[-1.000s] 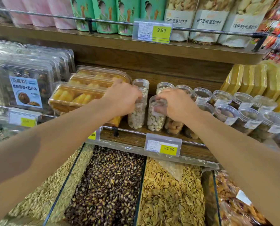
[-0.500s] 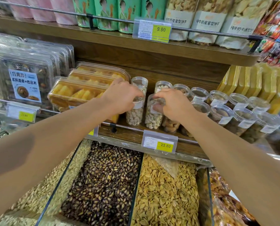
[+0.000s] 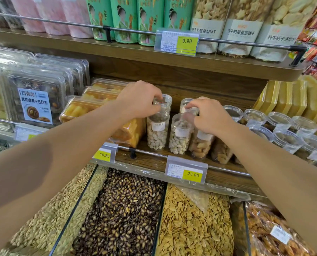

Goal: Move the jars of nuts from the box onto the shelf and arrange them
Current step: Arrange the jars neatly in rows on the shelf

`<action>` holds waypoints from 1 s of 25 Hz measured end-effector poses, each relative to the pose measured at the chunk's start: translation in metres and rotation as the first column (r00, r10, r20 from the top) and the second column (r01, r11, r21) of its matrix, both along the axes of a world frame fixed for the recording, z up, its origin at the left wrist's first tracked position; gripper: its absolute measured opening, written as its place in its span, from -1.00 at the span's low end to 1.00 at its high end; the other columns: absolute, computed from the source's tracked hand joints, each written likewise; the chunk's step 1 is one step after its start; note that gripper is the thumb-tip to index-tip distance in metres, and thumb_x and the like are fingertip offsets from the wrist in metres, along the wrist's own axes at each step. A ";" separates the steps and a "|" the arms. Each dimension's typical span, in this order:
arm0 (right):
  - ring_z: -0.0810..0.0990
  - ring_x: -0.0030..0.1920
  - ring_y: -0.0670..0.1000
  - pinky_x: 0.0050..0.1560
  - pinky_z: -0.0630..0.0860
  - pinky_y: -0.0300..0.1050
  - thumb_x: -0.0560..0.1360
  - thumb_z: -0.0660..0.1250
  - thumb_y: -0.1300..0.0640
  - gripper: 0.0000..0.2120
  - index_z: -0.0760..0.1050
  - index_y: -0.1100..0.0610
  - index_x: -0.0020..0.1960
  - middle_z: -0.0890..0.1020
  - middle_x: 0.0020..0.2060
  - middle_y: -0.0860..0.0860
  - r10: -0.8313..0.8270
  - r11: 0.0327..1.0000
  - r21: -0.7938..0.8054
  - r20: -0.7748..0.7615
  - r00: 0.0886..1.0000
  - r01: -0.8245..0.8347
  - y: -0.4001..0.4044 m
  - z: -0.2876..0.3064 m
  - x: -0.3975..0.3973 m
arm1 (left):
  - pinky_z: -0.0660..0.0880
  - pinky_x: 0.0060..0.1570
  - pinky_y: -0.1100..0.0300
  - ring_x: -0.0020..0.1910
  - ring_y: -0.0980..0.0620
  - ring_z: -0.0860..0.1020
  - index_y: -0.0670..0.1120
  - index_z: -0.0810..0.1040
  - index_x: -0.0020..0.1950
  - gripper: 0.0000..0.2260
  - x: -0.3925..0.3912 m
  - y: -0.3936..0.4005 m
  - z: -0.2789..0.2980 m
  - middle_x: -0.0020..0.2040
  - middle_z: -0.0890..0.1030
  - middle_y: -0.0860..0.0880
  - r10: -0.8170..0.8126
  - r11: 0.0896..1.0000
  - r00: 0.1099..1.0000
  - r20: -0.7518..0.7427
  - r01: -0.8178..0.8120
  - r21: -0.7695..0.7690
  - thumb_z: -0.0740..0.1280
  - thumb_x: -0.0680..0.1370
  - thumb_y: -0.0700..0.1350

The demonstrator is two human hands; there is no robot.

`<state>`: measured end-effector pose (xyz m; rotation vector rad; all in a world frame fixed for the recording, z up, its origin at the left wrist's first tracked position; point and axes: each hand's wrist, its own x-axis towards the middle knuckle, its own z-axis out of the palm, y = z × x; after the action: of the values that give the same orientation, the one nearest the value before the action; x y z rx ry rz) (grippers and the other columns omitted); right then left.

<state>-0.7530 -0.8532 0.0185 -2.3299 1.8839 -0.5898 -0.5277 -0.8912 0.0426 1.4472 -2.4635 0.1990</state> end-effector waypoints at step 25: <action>0.44 0.27 0.11 0.20 0.44 0.05 0.54 0.21 -0.19 -0.54 0.46 0.01 0.35 0.51 0.26 0.04 -0.062 0.996 0.051 -0.142 0.988 0.070 -0.023 -0.010 -0.012 | 0.52 0.11 0.05 0.19 -0.02 0.54 0.08 0.57 0.25 -0.67 -0.041 -0.065 -0.015 0.22 0.60 0.02 -0.093 0.985 0.993 0.076 0.081 0.150 0.42 0.49 -0.11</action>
<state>-0.7651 -0.8757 0.0089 -2.3387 2.0161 -0.3821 -0.5689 -0.9565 0.0280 1.4104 -2.6518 0.0623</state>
